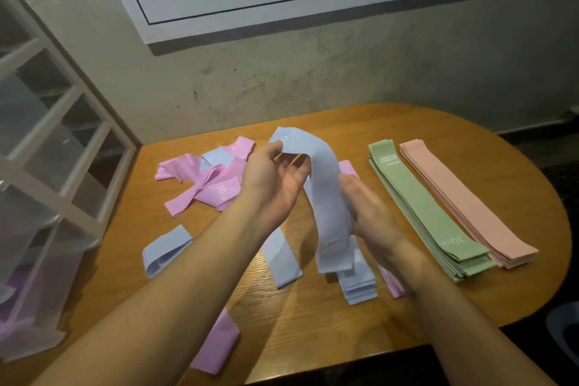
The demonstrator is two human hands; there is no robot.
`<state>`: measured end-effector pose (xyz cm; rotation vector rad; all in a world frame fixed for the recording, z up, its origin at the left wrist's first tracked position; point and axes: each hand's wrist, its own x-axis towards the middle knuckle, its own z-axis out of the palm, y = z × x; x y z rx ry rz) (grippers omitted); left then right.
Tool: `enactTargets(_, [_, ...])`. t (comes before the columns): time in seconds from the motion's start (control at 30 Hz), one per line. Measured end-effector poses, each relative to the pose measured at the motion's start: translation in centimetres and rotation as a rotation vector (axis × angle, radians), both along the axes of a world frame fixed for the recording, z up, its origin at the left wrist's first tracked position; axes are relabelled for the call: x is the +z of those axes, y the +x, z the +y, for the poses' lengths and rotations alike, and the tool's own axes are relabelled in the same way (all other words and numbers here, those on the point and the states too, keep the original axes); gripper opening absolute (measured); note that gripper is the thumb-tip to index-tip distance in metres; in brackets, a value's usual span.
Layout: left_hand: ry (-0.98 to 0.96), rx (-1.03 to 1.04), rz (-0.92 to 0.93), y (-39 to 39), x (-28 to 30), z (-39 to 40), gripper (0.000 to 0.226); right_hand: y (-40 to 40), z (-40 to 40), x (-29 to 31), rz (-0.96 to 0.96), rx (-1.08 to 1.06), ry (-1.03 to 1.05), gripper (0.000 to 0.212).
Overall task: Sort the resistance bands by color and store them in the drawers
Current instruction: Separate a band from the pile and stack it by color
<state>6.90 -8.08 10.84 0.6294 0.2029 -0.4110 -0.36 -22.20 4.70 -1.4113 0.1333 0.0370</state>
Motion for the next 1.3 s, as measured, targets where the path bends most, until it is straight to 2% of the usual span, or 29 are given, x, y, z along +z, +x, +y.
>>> enactTargets(0.1, [0.036, 0.036, 0.015, 1.1, -0.9, -0.5, 0.016, 0.0, -1.0, -0.5, 0.043, 0.027, -0.116, 0.028])
enactTargets(0.2, [0.184, 0.036, 0.016, 2.3, -2.1, -0.9, 0.022, 0.0, -2.1, -1.1, 0.105, -0.004, -0.171, 0.020])
enactTargets(0.37, [0.649, 0.075, -0.035, 3.6, -4.1, -2.1, 0.017, -0.1, -3.6, -1.7, 0.161, 0.026, -0.229, 0.020])
enactTargets(0.43, [0.762, 0.097, -0.063, 4.6, -5.1, -2.3, 0.015, -0.2, -4.0, -2.0, 0.183, 0.059, -0.242, 0.024])
enactTargets(0.53, [0.757, 0.033, -0.028, 5.6, -6.4, -2.7, 0.003, -0.5, -4.6, -2.7, 0.196, 0.066, -0.344, 0.028])
enactTargets(0.63, [0.868, -0.017, 0.001, 6.4, -7.7, -3.5, 0.018, -0.5, -5.0, -3.6, 0.214, 0.042, -0.438, 0.031])
enactTargets(0.73, [0.980, -0.037, -0.062, 7.3, -8.6, -4.2, 0.031, -0.4, -4.6, -4.1, 0.208, 0.034, -0.503, 0.034])
enactTargets(0.9, [1.122, -0.031, -0.180, 8.8, -9.9, -4.5, 0.020, -0.2, -3.4, -4.4, 0.180, 0.065, -0.612, 0.052])
enactTargets(1.0, [1.178, -0.031, -0.188, 9.8, -11.0, -4.0, 0.016, 0.1, -2.9, -4.6, 0.183, 0.110, -0.719, 0.061])
enactTargets(1.13, [1.191, -0.020, -0.186, 10.5, -12.1, -3.4, 0.017, 0.1, -2.2, -4.8, 0.179, 0.138, -0.827, 0.059])
enactTargets(1.3, [1.243, -0.052, -0.206, 10.9, -13.5, -3.3, 0.017, -0.2, -2.0, -5.5, 0.276, 0.203, -1.020, 0.064])
